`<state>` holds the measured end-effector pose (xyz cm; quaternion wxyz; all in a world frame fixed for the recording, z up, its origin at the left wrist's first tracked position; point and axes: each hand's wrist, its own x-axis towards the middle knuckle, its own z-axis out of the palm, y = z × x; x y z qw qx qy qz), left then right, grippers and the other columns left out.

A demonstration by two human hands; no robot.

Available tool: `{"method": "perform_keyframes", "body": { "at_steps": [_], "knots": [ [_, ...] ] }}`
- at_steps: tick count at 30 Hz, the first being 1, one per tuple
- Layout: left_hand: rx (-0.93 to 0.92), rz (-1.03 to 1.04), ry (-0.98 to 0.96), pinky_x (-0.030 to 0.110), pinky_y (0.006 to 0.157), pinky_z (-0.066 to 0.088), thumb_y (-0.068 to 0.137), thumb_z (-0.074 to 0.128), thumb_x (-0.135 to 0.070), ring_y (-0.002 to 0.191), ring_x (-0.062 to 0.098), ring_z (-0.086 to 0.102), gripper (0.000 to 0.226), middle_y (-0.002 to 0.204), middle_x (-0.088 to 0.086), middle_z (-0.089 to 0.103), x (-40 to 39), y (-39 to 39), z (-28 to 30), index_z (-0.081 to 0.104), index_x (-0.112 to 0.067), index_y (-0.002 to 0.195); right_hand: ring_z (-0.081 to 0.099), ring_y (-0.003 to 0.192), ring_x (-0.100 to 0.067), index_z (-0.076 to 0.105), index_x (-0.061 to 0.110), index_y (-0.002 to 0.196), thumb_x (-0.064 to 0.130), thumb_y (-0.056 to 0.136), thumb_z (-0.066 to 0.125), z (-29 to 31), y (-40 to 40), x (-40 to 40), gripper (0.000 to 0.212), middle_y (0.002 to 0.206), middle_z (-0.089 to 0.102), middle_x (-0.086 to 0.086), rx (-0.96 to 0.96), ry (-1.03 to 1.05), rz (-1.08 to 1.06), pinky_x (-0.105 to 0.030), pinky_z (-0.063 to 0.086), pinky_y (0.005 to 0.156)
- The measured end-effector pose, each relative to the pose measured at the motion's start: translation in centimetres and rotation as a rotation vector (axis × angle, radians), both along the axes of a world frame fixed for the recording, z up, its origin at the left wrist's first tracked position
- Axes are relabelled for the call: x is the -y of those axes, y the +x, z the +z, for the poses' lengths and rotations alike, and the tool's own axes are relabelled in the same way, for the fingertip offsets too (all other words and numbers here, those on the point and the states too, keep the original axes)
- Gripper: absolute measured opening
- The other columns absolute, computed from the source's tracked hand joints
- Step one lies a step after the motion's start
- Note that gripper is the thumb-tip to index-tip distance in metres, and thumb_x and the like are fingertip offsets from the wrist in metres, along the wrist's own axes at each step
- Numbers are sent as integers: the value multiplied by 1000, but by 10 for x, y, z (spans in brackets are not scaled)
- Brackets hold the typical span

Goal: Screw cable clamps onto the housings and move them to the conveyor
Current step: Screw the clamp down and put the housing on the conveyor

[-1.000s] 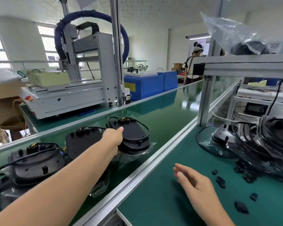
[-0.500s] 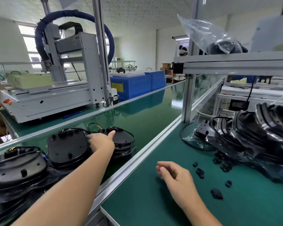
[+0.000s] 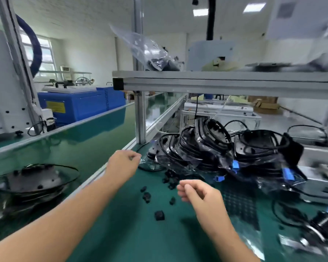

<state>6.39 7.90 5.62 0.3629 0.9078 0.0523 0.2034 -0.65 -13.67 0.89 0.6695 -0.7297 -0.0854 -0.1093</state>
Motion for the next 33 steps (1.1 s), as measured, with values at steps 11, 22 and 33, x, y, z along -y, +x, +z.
{"method": "perform_keyframes", "body": {
  "at_steps": [11,22,33],
  "knots": [
    [-75,-156,98,26,51,36,87,48,-65,57,18,48,59,63,3,47,193,92,70,50,-7,78,69,81,-9,73,21,87,4,94,53,-2,-5,88,27,85,75,6,31,-1,-235,-20,54,73],
    [-238,-70,-202,25,51,42,79,70,-40,59,19,50,47,71,6,51,196,142,50,51,-4,102,68,80,-6,72,23,87,7,93,54,5,-5,96,24,84,74,8,57,52,-309,-20,55,72],
    [-84,-282,-687,48,72,56,75,73,-44,81,40,68,43,84,21,68,153,32,42,62,-5,87,67,88,-5,67,28,102,17,95,54,13,-12,91,18,93,72,11,139,93,-386,-21,55,77]
  ]
}}
